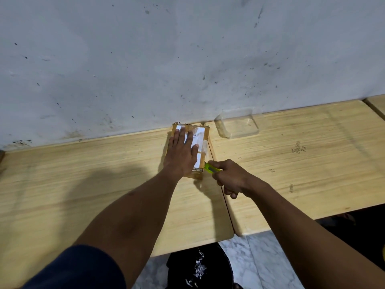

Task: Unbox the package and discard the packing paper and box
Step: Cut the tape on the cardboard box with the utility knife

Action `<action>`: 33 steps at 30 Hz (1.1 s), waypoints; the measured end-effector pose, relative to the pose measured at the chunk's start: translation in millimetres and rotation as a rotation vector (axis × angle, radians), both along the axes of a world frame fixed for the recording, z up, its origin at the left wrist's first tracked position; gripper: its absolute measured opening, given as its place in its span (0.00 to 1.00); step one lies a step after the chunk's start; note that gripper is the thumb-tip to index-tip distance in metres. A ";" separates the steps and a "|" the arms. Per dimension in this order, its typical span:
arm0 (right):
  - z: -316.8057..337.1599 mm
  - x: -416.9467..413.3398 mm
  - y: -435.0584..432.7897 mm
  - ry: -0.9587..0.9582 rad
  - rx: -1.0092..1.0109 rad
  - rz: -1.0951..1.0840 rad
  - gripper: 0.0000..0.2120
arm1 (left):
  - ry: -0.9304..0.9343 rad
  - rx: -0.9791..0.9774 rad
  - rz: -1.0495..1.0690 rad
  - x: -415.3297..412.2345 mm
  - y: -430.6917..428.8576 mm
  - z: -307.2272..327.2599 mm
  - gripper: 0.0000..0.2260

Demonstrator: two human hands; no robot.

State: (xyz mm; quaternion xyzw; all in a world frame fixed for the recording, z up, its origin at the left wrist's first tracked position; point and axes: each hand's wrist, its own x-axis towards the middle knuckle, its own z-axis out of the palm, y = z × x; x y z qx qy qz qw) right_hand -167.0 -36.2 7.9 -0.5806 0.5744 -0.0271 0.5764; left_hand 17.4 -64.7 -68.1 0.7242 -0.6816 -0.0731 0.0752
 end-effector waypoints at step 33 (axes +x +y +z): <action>-27.1 -29.5 -38.9 -0.060 0.066 -0.145 0.26 | 0.031 -0.014 0.029 17.6 21.7 -0.1 0.28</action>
